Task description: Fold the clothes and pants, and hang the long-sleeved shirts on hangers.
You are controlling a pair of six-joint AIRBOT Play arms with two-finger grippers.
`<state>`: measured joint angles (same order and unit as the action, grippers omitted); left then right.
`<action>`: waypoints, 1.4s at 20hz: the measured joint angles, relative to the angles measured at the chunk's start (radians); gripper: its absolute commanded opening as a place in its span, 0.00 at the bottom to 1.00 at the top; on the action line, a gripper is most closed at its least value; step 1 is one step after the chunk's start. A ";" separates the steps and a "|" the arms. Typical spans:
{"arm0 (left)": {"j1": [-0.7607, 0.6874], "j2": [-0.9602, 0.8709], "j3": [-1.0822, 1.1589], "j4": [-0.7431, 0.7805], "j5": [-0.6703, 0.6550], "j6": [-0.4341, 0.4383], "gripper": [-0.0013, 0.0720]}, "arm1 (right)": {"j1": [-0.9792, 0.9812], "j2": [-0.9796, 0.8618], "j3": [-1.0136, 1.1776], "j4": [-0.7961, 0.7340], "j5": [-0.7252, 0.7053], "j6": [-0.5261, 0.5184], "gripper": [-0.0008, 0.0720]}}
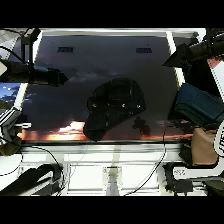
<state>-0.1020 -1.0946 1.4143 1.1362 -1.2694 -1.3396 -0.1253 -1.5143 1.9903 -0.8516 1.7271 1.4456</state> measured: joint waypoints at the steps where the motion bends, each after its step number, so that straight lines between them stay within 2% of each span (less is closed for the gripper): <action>1: 0.000 0.000 0.000 0.000 0.000 0.000 0.03 | 0.000 0.000 0.000 0.000 0.000 0.000 0.06; 19: 0.000 0.000 0.000 0.000 0.000 0.000 0.03 | 0.000 0.000 0.000 0.000 -0.004 0.000 0.06; 28: 0.000 -0.003 0.000 -0.014 0.000 0.000 0.03 | 0.001 0.000 0.000 0.039 -0.195 0.006 0.06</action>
<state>-0.1020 -1.0977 1.4143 1.1225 -1.2690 -1.3392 -0.1246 -1.5143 1.9903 -0.8127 1.5318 1.4513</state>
